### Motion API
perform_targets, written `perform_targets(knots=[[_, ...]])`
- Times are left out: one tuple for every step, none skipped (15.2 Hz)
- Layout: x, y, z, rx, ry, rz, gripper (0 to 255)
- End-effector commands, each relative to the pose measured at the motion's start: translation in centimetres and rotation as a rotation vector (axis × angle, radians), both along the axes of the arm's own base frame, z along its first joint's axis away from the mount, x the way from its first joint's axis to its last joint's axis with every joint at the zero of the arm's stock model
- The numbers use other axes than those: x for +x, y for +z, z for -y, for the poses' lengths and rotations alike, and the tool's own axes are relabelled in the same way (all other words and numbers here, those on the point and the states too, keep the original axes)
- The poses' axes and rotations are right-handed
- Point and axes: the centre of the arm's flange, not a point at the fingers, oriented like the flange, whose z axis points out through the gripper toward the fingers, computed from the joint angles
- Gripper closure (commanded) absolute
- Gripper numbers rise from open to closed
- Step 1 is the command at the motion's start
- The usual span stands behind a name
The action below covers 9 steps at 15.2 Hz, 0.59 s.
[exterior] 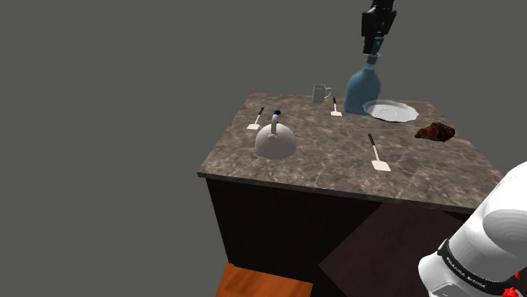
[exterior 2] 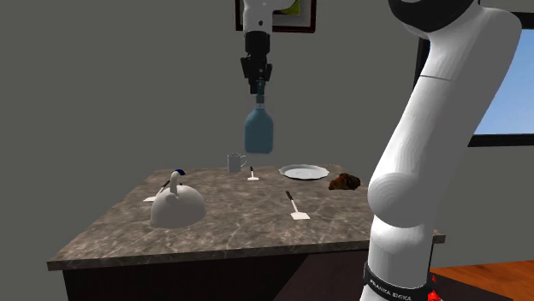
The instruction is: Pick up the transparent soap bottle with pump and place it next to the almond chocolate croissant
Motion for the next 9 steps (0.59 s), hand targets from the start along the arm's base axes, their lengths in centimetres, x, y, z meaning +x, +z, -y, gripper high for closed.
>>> perform_targets(knots=[[0.0,1.3,0.1,0.000,0.000,0.000,255],[0.0,1.9,0.1,0.000,0.000,0.000,255],[0.0,2.4,0.1,0.000,0.000,0.000,255],[0.0,2.9,0.1,0.000,0.000,0.000,255],[0.0,3.1,0.1,0.000,0.000,0.000,255],[-0.5,3.1,1.3,0.000,0.000,0.000,255],[-0.9,3.2,2.6,0.000,0.000,0.000,255],[-1.4,3.2,3.8,0.000,0.000,0.000,255],[-1.9,3.2,5.1,0.000,0.000,0.000,255]])
